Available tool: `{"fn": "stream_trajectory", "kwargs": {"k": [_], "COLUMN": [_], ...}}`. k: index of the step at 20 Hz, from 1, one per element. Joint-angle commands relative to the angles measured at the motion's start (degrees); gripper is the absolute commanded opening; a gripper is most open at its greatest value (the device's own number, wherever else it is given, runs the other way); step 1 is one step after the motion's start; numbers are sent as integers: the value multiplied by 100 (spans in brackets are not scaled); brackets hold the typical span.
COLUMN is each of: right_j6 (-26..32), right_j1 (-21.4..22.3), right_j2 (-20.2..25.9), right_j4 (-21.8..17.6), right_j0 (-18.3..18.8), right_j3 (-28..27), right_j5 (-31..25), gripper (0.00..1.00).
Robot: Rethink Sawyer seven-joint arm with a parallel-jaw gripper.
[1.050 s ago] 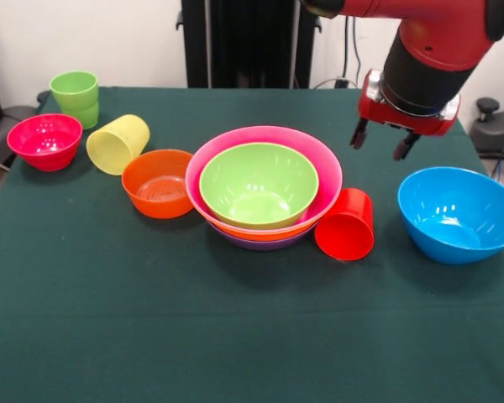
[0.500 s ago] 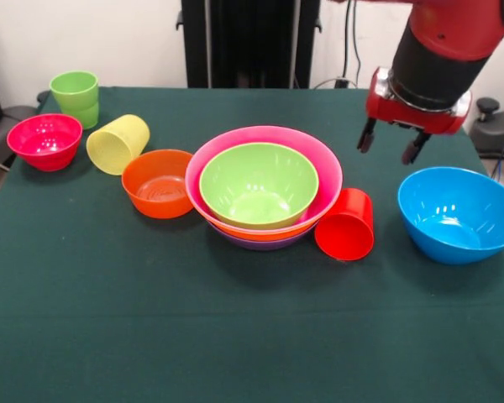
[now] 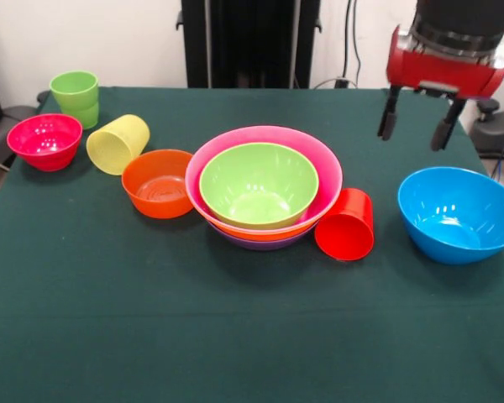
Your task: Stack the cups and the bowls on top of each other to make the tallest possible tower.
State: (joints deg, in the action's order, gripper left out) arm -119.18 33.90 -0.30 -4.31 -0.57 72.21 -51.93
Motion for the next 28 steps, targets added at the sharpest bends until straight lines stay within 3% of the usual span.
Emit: {"fn": "stream_trajectory", "kwargs": {"k": [1, 9, 13, 18, 22, 24, 28], "right_j6": [216, 18, 57, 405, 1119, 1119, 1130], "right_j1": [339, 180, -230, -621, -1148, -1383, -1602], "right_j2": [300, 366, 289, 370, 645, 618, 647], "right_j4": [-408, -399, -537, -507, -619, -643, -584], "right_j0": [-19, 11, -84, -77, 34, 15, 48], "right_j3": [639, 755, 312, -577, -1661, -2173, -2611], "right_j5": [752, 1383, 1350, 564, -317, -792, -1062], "gripper": [100, 100, 100, 100, 100, 100, 100]}}
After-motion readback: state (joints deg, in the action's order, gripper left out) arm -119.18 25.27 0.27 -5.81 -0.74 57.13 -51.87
